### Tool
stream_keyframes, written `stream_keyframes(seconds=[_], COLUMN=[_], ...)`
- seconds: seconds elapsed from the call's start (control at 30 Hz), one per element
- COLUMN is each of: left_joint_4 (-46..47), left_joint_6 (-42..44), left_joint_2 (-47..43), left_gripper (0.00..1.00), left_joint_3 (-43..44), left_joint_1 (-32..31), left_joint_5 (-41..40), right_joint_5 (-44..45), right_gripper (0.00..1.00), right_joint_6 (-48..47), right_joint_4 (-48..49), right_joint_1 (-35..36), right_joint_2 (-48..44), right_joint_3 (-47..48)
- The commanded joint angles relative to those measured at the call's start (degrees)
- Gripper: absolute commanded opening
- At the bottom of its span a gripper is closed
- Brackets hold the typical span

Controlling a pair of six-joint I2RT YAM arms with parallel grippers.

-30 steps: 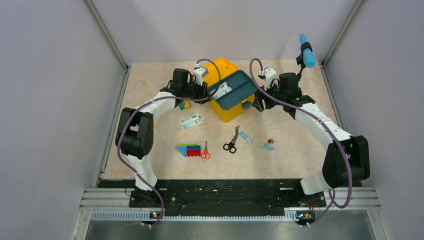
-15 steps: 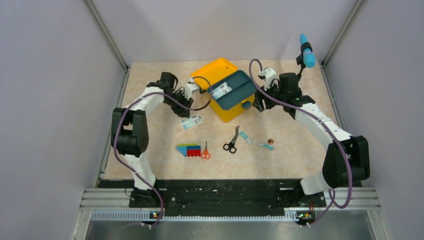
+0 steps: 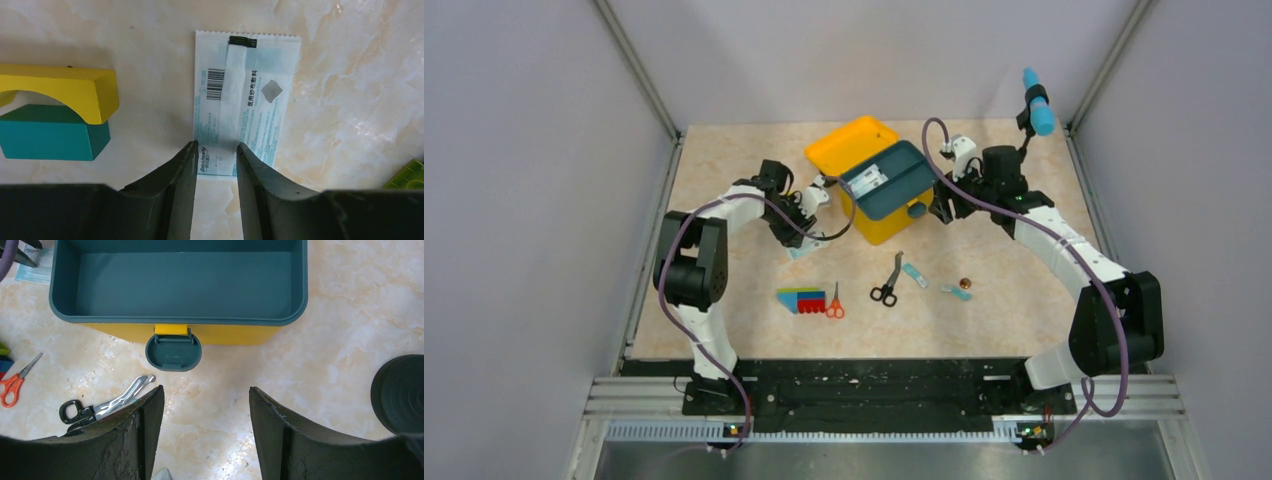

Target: Organize the medicine kit

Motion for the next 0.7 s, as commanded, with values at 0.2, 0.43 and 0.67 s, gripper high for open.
stream_keyframes(seconds=[0.2,0.43,0.67], left_joint_4=[-1.5,-6.3,-5.7], left_joint_6=[4.8,4.8,0.9], left_joint_2=[1.9,-0.5,-11.1], left_gripper=[0.19,0.0,0.0], left_joint_3=[-0.7,-1.5,-1.7], left_joint_1=[-0.5,-0.4,0.8], left_joint_5=[-1.2,3.0,5.5], right_joint_5=[0.0,0.0,0.2], right_gripper=[0.62,0.63,0.63], right_joint_6=[-0.7,-0.9,-1.1], right_joint_4=[0.5,0.1,-0.3], right_joint_1=[-0.5,-0.5,-0.5], right_joint_2=[-1.6,-1.5,-1.3], right_joint_3=[0.5,0.5,1.1])
